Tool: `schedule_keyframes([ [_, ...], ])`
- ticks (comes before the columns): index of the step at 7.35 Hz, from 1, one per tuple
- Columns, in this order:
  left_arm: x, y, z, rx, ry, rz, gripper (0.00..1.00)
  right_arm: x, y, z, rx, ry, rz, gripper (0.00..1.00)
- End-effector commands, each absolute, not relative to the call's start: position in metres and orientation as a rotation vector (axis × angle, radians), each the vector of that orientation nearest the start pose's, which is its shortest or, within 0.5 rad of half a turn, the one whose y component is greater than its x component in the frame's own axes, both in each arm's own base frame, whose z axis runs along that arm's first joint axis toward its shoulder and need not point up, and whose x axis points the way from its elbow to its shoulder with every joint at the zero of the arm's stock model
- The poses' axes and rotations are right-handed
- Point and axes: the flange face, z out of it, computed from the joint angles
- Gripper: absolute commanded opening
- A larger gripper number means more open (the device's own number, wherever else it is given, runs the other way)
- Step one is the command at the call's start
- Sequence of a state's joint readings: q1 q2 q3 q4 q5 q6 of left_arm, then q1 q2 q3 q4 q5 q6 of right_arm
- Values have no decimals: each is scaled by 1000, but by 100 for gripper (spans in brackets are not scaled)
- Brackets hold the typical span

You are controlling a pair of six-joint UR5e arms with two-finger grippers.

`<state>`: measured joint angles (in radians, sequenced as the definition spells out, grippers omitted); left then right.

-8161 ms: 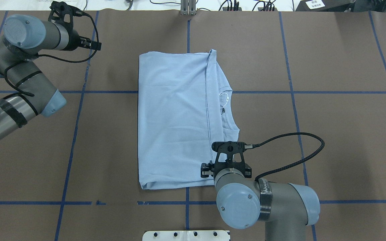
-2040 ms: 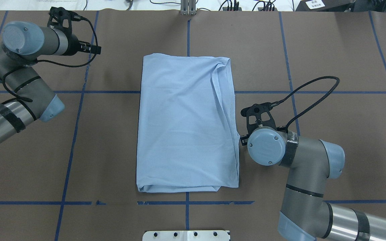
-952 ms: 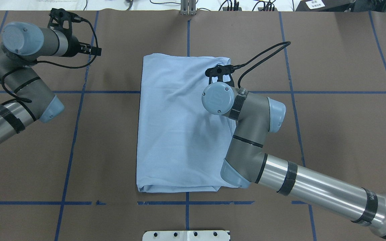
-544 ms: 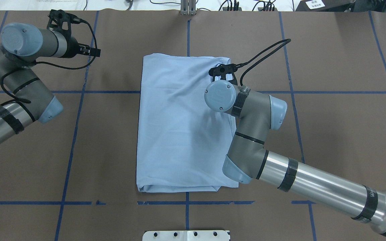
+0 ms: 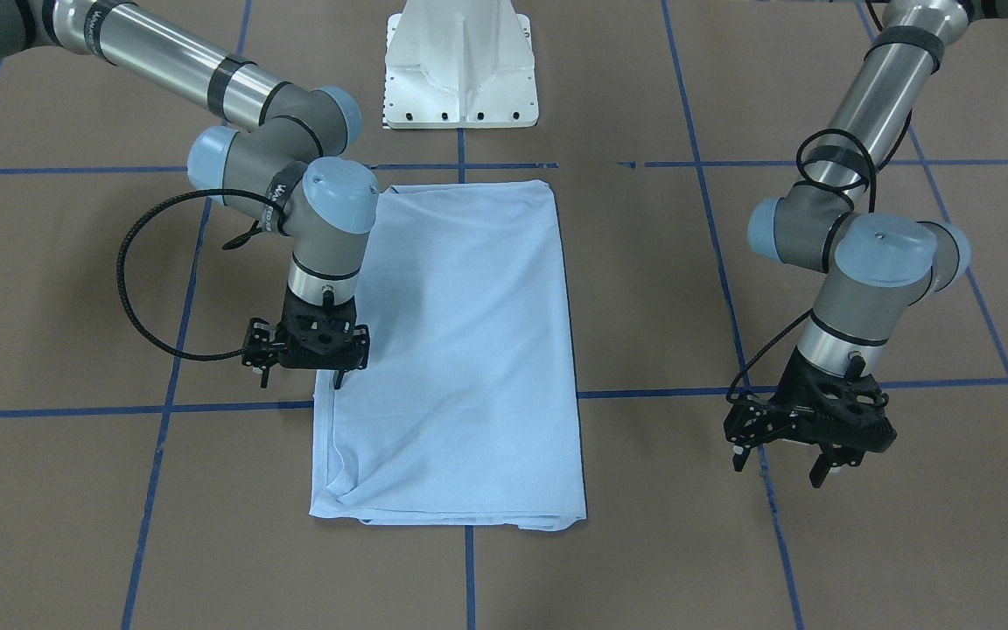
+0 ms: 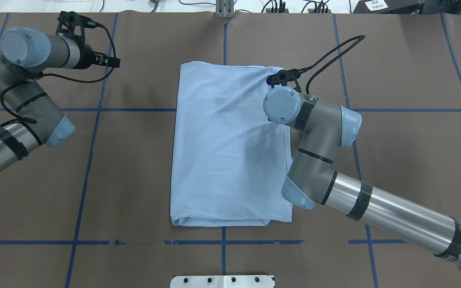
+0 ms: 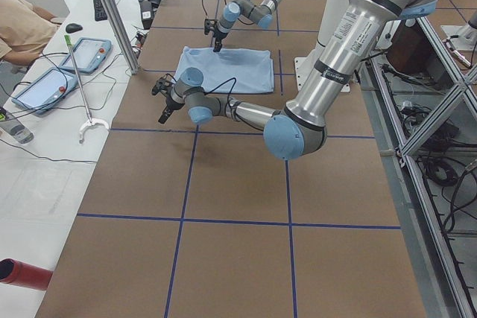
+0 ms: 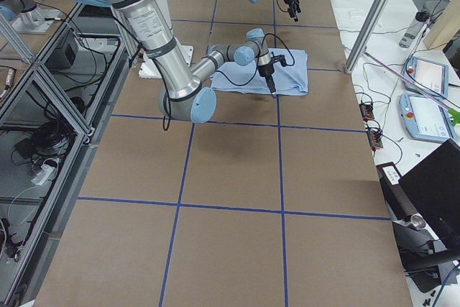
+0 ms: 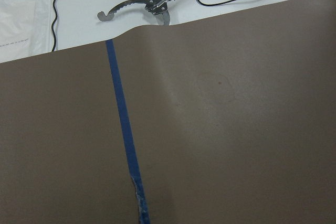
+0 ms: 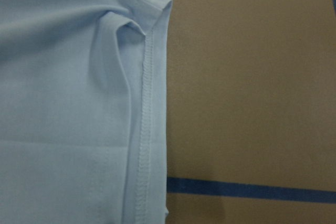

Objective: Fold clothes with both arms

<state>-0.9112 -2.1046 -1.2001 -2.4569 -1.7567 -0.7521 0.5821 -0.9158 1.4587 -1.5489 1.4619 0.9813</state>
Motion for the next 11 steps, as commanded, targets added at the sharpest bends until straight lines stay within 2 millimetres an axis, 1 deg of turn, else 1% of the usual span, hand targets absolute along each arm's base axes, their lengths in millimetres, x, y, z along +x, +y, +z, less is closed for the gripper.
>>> schedule_keyframes([
  [1,362,-645,402,686,868,40,100,-499,-506,289,382,-592,23,100],
  [2,359,-626,402,604,955,38,100,-479,-485,280,368,-702,65,100],
  [3,348,-605,378,573,1040,-37,100,-459,-465,281,367,-812,125,100],
  [4,371,-547,366,525,1116,-29,100,-442,-443,289,359,-914,186,100],
  [5,380,-500,350,463,1194,-64,100,-435,-414,296,316,-1006,257,100],
  [6,392,-448,342,392,1252,-122,100,-432,-388,302,270,-1067,348,100],
  [7,407,-392,336,354,1284,-169,100,-431,-355,304,267,-1095,414,100],
  [8,414,-353,332,289,1314,-219,100,-426,-330,305,246,-1108,453,100],
  [9,439,-319,333,235,1324,-309,100,-427,-321,304,235,-1118,503,100],
  [10,463,-293,335,198,1313,-375,95,-430,-319,305,248,-1113,506,100],
  [11,481,-275,337,129,1285,-455,84,-430,-318,305,246,-1114,506,100],
])
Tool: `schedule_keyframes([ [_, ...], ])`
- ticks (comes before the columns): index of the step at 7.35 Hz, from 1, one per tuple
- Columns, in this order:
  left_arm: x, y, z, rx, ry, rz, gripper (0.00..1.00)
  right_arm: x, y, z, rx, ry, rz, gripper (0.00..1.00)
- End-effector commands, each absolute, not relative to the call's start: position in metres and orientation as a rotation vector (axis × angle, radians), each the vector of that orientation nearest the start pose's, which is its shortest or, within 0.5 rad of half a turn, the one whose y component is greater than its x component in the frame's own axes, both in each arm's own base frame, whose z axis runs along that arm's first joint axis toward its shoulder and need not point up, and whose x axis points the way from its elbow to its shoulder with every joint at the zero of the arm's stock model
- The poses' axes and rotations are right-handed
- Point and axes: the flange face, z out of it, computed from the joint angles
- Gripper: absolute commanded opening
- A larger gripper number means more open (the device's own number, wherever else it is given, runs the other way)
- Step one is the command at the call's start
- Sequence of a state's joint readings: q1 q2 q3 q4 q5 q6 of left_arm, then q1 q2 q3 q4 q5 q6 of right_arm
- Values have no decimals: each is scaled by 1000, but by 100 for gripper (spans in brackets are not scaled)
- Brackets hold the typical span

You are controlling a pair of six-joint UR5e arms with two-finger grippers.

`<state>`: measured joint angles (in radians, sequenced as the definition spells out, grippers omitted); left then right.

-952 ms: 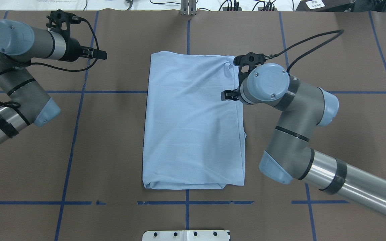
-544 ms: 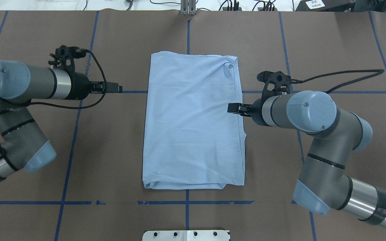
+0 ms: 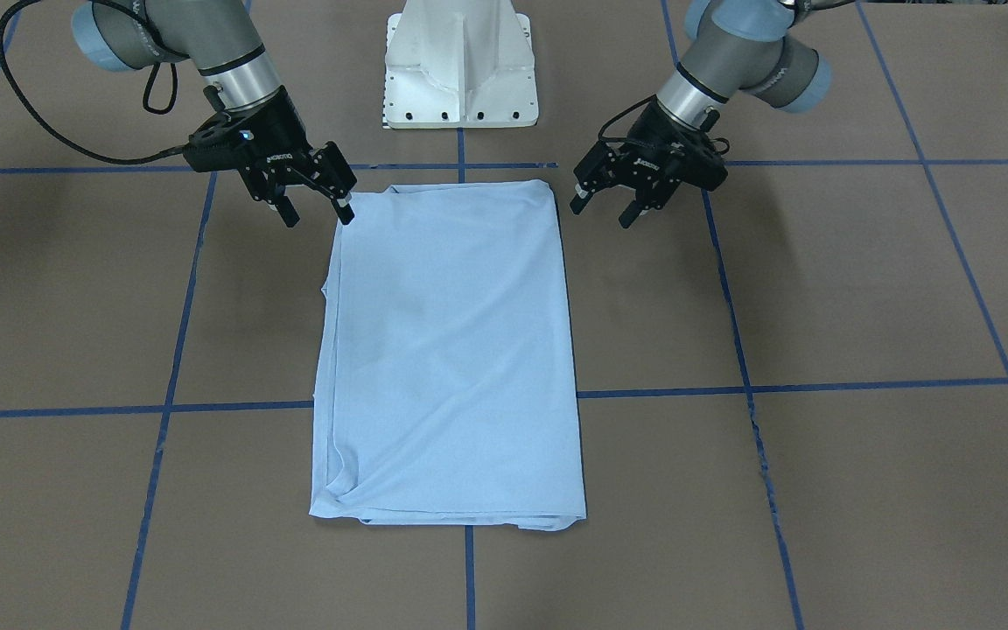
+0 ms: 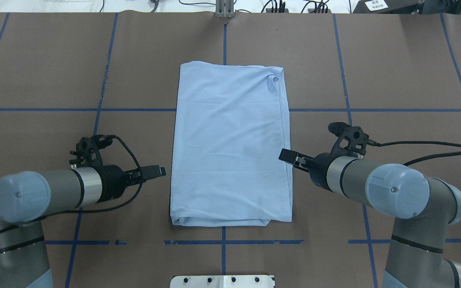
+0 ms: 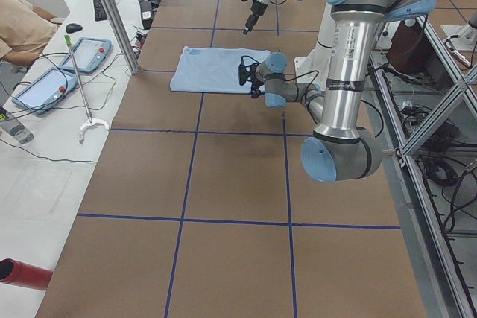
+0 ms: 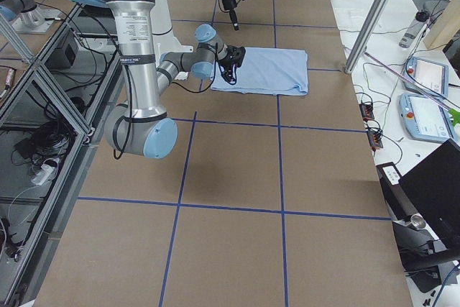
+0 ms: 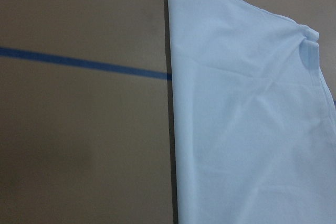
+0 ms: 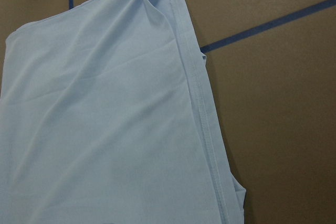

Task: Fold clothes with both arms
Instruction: 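Lower both grippers to the shirt's corners nearest the robot, then grasp the near corners of the folded shirt with both grippers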

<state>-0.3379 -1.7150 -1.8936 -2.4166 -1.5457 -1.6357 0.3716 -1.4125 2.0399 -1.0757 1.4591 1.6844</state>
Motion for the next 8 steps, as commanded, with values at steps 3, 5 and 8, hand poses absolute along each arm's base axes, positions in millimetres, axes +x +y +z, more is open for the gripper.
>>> schedule_keyframes([
  [3,511,-258,320,88,1251,-490,76,-433,-317,307,253,-1108,507,100],
  [5,517,-259,324,82,1243,-503,76,-434,-317,307,254,-1108,507,100],
  [8,530,-258,322,65,1243,-514,75,-433,-318,309,262,-1104,512,100],
])
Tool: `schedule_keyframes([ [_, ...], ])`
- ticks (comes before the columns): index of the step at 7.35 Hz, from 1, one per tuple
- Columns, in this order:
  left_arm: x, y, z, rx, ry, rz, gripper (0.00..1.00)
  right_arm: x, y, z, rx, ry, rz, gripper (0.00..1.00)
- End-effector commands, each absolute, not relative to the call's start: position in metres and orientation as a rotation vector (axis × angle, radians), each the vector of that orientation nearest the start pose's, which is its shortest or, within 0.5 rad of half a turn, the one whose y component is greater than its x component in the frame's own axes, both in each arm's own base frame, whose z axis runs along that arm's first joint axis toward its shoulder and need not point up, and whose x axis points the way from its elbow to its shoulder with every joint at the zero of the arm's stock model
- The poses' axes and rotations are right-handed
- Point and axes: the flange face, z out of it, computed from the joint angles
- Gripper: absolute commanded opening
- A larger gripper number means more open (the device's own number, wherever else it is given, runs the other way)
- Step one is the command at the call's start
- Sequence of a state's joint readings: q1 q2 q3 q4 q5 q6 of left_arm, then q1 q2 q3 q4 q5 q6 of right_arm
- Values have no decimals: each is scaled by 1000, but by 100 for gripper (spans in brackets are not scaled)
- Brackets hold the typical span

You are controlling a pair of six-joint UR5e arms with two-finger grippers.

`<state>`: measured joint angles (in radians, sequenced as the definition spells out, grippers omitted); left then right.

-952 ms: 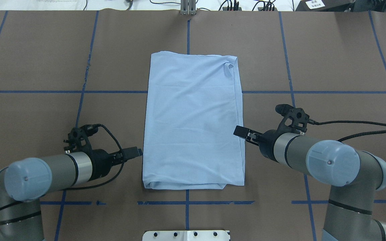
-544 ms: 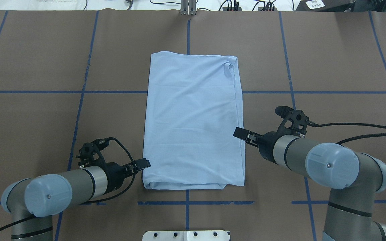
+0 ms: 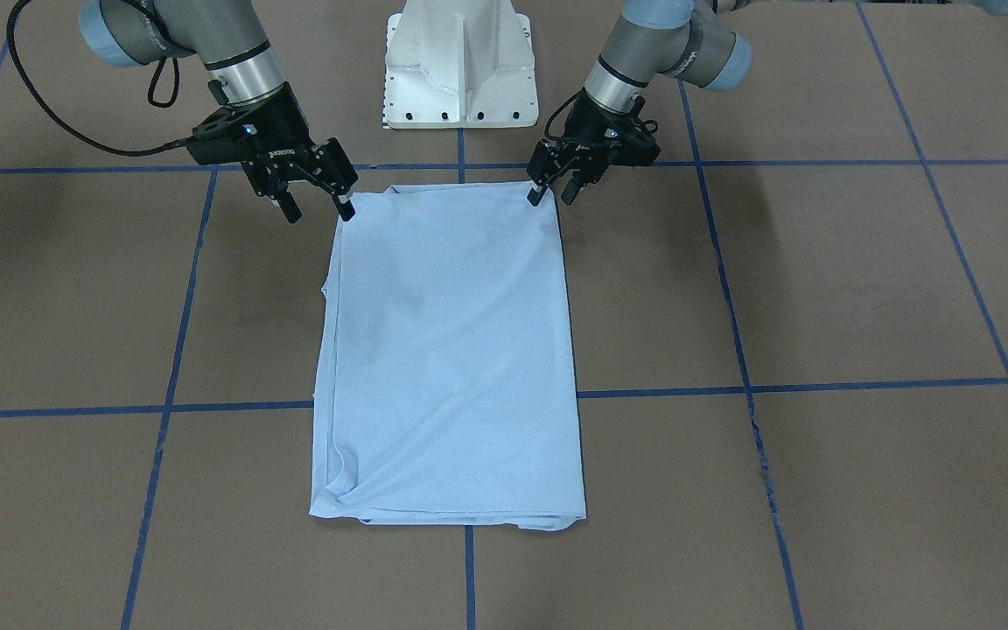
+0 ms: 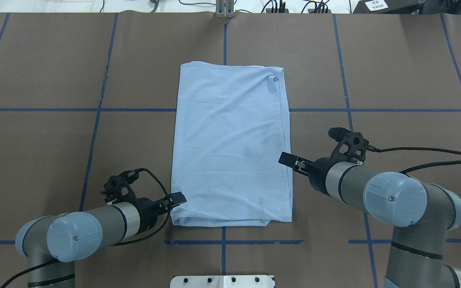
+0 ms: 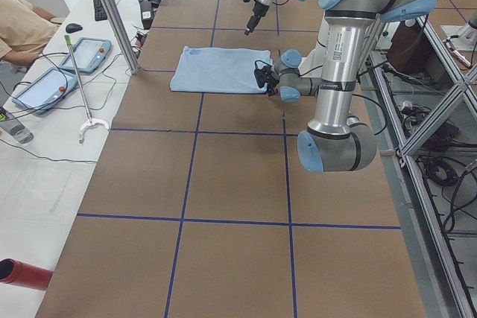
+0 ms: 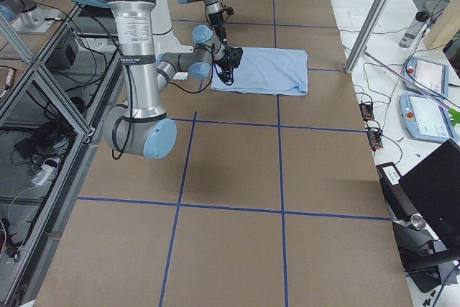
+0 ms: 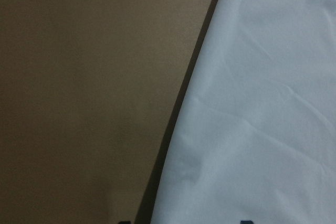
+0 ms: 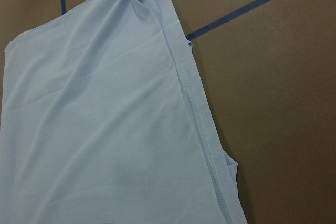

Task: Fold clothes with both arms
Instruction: 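Grasp the near corners of the folded shirt with both grippers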

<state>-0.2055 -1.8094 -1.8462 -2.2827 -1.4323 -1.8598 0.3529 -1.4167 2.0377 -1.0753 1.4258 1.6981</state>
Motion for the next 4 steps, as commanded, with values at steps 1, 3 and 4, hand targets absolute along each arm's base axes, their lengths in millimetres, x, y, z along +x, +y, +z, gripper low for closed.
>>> schedule_keyframes([
  [1,531,-255,322,62,1243,-510,75,-434,-317,308,261,-1106,511,100],
  [3,534,-250,321,56,1245,-502,75,-435,-317,309,261,-1103,510,100],
  [4,536,-246,322,52,1243,-495,75,-435,-317,308,262,-1104,510,100],
])
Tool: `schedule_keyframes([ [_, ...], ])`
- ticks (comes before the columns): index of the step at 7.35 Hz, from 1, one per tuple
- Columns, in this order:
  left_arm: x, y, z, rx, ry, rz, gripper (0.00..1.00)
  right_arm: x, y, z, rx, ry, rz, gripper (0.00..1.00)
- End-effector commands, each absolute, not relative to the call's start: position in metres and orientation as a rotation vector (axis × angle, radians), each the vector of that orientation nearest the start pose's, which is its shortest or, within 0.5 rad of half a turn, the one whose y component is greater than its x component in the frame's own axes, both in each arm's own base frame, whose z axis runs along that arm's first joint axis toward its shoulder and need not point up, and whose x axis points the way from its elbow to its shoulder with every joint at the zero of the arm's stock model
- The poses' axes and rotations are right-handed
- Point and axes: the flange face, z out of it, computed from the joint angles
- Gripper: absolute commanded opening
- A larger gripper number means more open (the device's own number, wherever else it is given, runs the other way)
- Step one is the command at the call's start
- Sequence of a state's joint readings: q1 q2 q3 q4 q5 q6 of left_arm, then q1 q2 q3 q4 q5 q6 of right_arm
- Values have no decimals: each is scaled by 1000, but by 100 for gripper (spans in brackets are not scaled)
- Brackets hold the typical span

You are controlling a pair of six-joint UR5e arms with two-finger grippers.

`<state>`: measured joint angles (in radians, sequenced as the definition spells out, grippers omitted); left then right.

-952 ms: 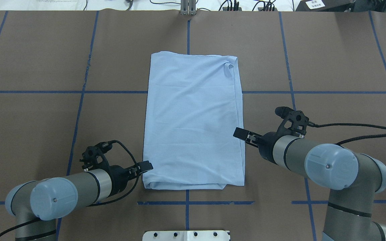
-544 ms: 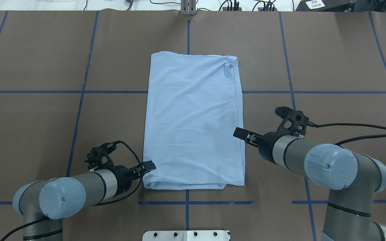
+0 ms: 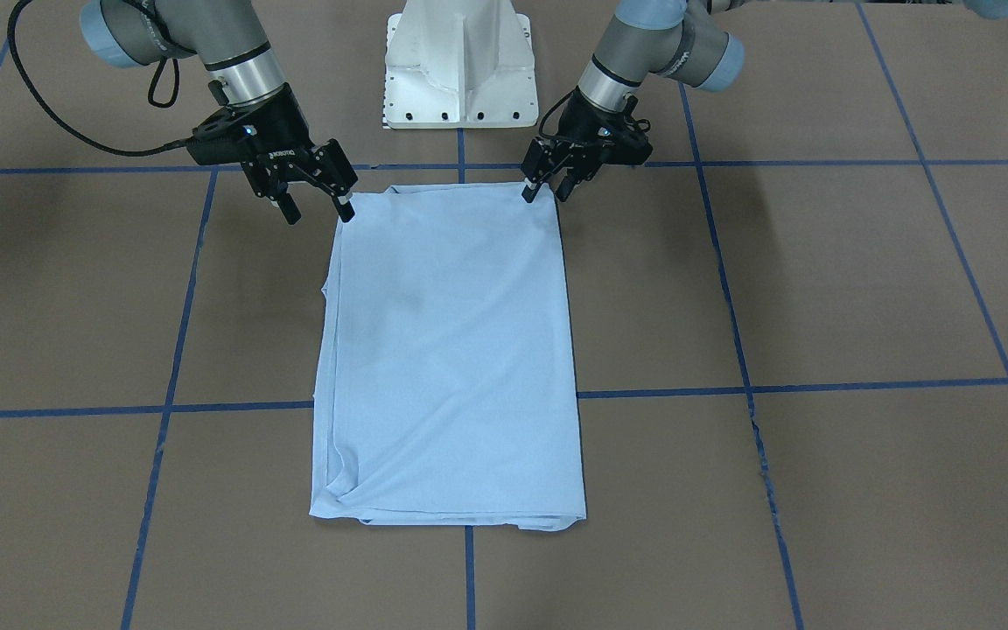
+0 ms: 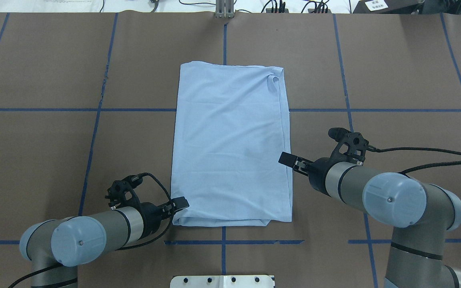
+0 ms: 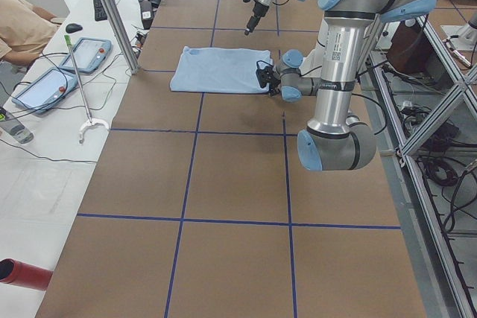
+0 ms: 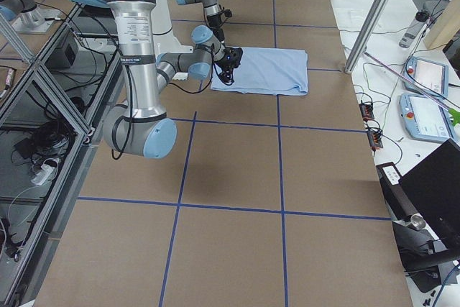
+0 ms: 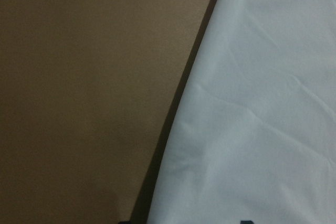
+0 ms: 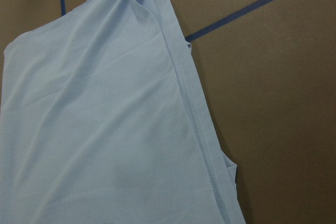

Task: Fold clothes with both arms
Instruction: 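Grasp the near corners of the folded shirt with both grippers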

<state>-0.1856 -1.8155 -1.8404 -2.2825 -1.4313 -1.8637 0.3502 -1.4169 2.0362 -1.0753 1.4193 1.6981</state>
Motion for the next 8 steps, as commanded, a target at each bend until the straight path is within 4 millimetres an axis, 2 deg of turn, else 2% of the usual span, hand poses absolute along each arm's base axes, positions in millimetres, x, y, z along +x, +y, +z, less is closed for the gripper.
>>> schedule_keyframes([
  [1,537,-244,322,49,1243,-491,75,-435,-317,309,264,-1102,512,100],
  [3,539,-244,318,48,1249,-491,73,-435,-317,309,266,-1102,513,100],
  [5,541,-244,320,47,1245,-494,62,-435,-317,309,266,-1102,513,100],
  [8,542,-243,320,39,1245,-502,61,-435,-317,309,266,-1102,513,100],
])
